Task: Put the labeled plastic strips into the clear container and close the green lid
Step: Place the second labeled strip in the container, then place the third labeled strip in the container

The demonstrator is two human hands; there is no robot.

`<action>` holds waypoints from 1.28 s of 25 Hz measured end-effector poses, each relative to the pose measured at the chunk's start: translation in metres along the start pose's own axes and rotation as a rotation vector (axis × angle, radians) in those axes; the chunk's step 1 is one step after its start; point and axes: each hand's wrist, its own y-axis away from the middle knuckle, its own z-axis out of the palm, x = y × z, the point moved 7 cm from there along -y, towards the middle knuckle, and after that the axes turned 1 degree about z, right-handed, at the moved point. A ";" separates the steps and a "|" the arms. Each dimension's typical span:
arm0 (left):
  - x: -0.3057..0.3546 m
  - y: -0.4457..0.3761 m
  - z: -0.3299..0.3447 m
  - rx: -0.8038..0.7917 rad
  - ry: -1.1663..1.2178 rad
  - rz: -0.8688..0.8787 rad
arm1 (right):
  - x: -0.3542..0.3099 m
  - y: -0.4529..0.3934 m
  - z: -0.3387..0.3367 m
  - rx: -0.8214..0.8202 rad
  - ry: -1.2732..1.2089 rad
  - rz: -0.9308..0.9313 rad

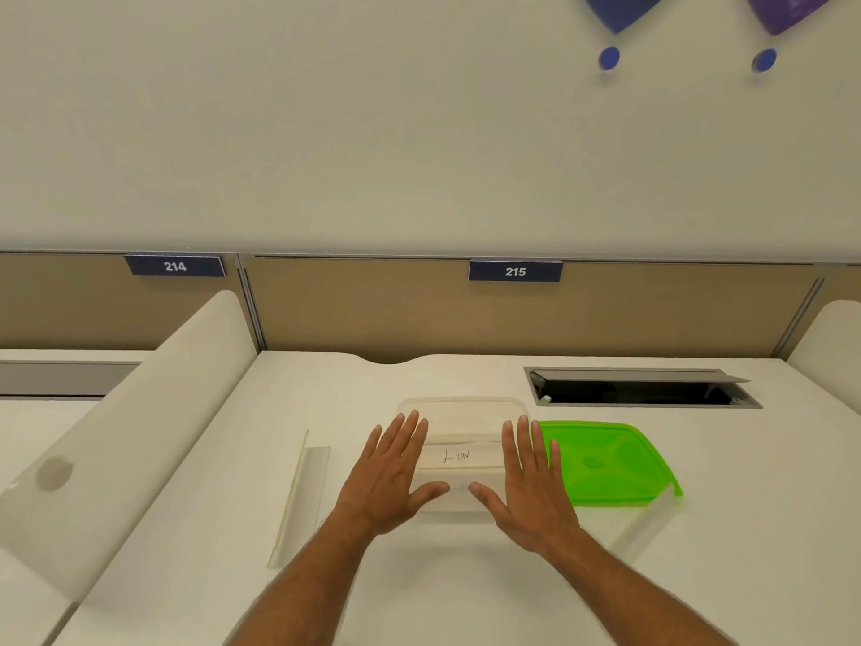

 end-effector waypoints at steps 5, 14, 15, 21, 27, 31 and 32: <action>-0.017 0.033 0.000 -0.028 -0.006 -0.048 | -0.027 0.026 0.008 -0.027 -0.060 -0.056; -0.046 0.103 0.002 -0.052 0.153 -0.022 | -0.108 0.083 0.016 -0.308 -0.359 -0.120; -0.049 0.111 0.002 -0.078 0.179 -0.017 | -0.117 0.091 0.016 -0.352 -0.404 -0.106; -0.064 0.153 0.005 -0.361 0.237 -0.054 | -0.157 0.129 0.024 -0.569 -0.434 -0.118; -0.067 0.165 0.013 -0.423 0.231 -0.051 | -0.170 0.135 0.030 -0.657 -0.612 -0.088; -0.063 0.161 0.009 -0.367 0.349 -0.095 | -0.159 0.123 0.023 -0.591 -0.687 -0.081; -0.062 0.158 0.008 -0.353 0.394 -0.111 | -0.154 0.118 0.020 -0.572 -0.708 -0.067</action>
